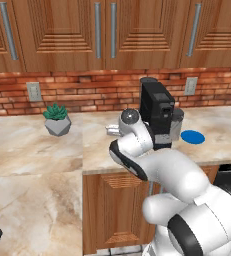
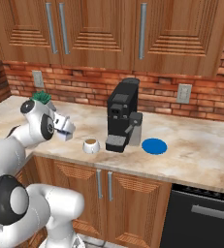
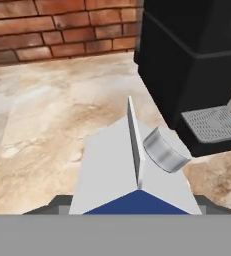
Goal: Take a sugar cube from the saucer and place it inside the coffee. Then, grab milk from the fridge and place it next to the coffee on the counter to sweeten the coffee.
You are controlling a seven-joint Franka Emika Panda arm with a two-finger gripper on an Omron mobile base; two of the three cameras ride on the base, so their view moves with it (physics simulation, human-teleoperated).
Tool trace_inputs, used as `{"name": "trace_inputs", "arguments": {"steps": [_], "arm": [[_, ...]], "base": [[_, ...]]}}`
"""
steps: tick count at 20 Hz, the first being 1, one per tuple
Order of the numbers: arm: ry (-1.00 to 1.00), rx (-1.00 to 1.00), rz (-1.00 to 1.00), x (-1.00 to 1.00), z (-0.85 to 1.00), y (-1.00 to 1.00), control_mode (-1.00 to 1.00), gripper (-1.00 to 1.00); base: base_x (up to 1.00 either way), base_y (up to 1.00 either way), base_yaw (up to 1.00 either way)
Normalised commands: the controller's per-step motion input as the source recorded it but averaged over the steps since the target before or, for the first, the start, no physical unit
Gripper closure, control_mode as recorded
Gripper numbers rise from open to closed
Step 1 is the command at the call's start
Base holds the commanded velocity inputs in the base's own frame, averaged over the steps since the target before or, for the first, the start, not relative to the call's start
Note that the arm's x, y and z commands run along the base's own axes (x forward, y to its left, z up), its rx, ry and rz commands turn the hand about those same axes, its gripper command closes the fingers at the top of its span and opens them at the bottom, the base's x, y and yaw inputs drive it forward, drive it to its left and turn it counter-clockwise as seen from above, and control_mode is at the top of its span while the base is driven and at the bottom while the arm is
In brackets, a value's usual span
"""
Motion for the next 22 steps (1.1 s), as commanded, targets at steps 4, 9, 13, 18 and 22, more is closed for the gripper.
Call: {"name": "trace_inputs", "arguments": {"steps": [4, 9, 13, 18, 22], "arm": [[0.03, -0.05, 0.00, 0.11, -0.58, 0.06, -1.00, 1.00], [0.00, -0.05, 0.00, 0.15, -0.41, 0.00, -1.00, 1.00], [-0.02, 0.00, 0.00, 0.21, -0.29, 0.01, -1.00, 1.00], [0.00, 0.00, 0.00, 0.20, -0.17, 0.04, -1.00, 1.00], [0.00, 0.00, 0.00, 0.31, -0.01, 0.05, -1.00, -1.00]], "base": [[0.00, 0.00, 0.00], [0.00, 0.00, 0.00], [0.00, 0.00, 0.00], [0.00, 0.00, 0.00], [0.00, 0.00, 0.00]]}}
